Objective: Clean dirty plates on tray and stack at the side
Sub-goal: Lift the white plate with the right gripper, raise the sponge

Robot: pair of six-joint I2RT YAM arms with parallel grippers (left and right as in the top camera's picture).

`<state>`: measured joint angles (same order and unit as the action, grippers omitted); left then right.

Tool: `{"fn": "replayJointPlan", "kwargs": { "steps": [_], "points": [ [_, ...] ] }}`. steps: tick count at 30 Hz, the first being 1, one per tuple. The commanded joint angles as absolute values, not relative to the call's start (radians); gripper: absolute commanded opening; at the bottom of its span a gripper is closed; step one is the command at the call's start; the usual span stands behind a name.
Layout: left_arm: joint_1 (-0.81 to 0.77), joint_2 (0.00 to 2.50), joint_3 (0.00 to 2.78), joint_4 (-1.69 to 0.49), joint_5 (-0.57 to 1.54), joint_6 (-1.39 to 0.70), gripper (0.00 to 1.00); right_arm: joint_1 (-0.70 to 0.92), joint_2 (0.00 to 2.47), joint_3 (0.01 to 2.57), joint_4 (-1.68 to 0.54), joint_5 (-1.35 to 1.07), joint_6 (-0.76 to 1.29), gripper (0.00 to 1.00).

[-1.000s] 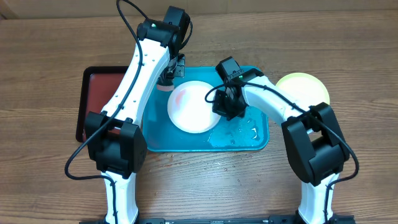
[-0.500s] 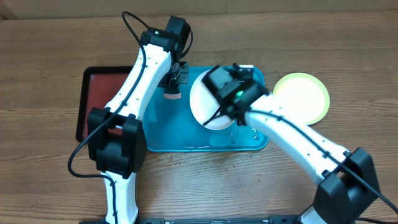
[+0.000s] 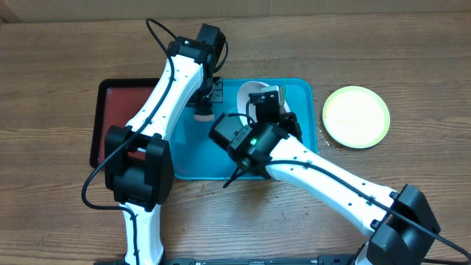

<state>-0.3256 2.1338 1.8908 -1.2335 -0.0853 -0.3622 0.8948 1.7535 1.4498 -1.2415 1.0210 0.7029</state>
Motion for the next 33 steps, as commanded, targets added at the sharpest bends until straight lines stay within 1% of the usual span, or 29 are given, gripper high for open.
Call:
{"fn": "replayJointPlan", "kwargs": {
  "steps": [1,6,17,33],
  "points": [
    [-0.319,2.126,1.886,-1.232,-0.073,-0.376,0.04,0.925,1.737,1.468,-1.28,1.21,0.772,0.04],
    [-0.319,2.126,1.886,-1.232,-0.072,-0.375,0.04,0.942,1.737,1.468,-1.34,1.285,0.85,0.04],
    [-0.319,2.126,1.886,-1.229,-0.059,-0.375,0.04,0.944,1.702,1.468,-1.349,1.338,0.85,0.04],
    [-0.319,2.126,1.886,-1.225,-0.059,-0.375,0.04,0.944,1.482,1.468,-1.33,1.369,0.85,0.04]
  ]
}}
